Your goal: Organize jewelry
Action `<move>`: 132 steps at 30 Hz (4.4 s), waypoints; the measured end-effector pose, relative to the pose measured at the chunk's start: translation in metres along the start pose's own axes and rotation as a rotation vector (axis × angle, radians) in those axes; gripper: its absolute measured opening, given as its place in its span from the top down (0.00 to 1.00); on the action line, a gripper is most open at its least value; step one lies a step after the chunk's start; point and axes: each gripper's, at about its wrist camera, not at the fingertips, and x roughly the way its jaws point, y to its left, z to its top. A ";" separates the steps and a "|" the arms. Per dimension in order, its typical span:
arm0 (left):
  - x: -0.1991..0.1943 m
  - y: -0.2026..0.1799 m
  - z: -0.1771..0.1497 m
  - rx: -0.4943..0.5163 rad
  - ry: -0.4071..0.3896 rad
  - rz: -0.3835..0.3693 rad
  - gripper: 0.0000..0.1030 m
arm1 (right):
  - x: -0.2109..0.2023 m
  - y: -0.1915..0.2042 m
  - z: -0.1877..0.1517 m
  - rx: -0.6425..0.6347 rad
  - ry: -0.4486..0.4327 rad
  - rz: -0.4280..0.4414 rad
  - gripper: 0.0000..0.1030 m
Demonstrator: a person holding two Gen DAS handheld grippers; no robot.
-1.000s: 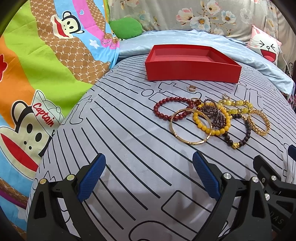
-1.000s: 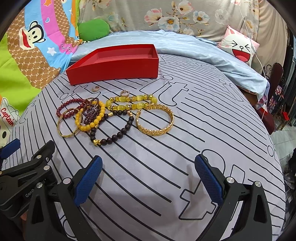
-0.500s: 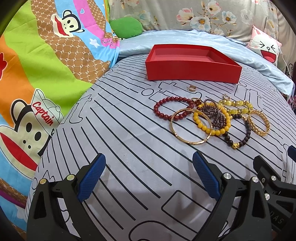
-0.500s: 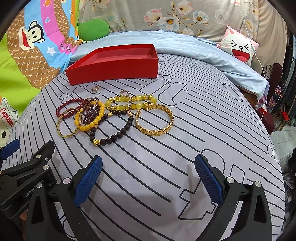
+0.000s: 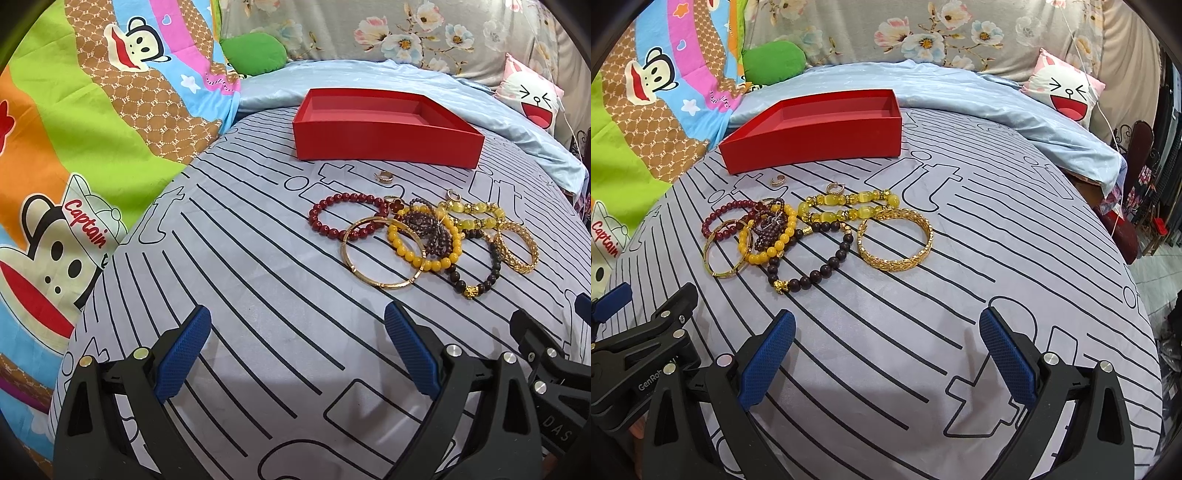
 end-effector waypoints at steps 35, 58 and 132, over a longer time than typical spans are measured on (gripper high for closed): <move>0.031 0.007 0.034 -0.052 0.051 -0.074 0.11 | 0.042 -0.010 0.046 -0.023 0.026 -0.008 0.10; 0.037 0.005 0.031 -0.070 0.068 -0.130 0.11 | 0.055 -0.018 0.053 0.005 0.044 0.043 0.42; 0.024 0.023 0.185 0.049 -0.141 -0.230 0.42 | 0.032 0.002 0.205 -0.092 -0.098 0.226 0.46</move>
